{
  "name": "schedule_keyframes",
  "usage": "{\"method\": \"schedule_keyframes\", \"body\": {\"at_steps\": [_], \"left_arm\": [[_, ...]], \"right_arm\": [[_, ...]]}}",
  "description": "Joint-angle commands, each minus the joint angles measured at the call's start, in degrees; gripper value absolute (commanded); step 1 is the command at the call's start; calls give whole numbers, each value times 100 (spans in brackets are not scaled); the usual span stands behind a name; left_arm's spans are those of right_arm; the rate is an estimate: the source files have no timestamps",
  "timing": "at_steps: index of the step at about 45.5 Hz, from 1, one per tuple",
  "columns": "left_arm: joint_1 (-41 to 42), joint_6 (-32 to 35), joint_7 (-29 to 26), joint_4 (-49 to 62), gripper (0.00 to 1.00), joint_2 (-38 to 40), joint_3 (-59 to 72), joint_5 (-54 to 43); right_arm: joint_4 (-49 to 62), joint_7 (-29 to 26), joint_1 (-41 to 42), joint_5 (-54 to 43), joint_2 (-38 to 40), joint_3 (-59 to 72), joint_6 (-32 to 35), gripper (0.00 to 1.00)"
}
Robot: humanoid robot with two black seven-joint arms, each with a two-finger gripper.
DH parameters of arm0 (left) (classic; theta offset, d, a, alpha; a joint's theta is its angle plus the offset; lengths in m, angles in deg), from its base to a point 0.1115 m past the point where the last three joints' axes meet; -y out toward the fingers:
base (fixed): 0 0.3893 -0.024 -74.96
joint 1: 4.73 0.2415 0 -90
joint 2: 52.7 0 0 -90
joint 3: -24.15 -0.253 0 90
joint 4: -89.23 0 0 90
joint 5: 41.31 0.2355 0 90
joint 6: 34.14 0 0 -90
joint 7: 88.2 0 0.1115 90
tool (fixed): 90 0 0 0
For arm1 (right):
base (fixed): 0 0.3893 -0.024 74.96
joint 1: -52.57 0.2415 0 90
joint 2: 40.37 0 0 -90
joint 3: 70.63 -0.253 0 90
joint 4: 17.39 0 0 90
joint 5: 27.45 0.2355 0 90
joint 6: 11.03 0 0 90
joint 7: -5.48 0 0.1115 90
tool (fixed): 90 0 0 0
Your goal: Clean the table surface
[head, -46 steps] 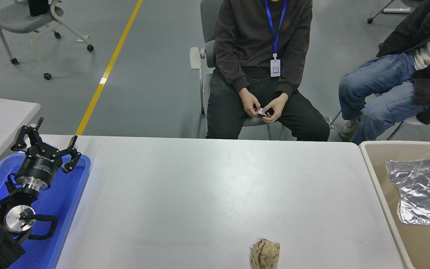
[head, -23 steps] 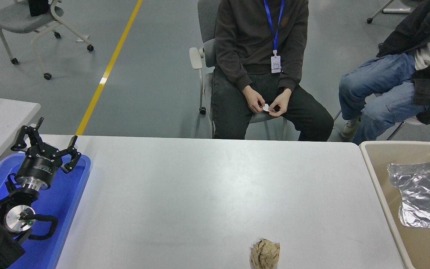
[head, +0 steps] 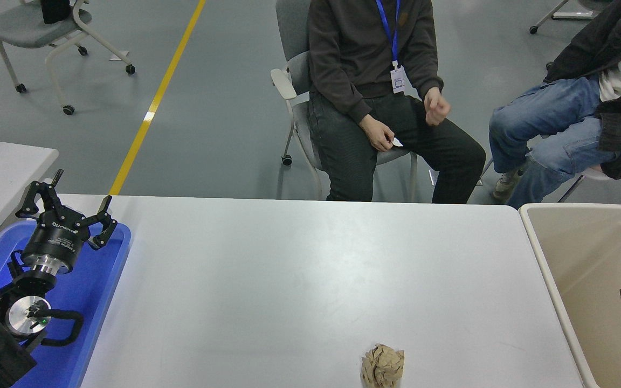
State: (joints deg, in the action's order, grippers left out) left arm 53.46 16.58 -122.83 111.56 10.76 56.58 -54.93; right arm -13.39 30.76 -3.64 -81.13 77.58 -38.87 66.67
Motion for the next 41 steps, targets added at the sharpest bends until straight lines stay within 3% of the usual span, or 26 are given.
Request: {"method": "schedule_keyframes", "body": {"at_steps": [1,32,41], "left_arm": [[0,0,0,0,100,0,0,0],[0,0,0,0,100,0,0,0],[0,0,0,0,100,0,0,0]], "right_arm": [[4,3,23,42,9,-3,-27,98],[-75,-24,356,929,105,-117,166,98],[-698,-199,585,1237,228,-1714,227,98]]}}
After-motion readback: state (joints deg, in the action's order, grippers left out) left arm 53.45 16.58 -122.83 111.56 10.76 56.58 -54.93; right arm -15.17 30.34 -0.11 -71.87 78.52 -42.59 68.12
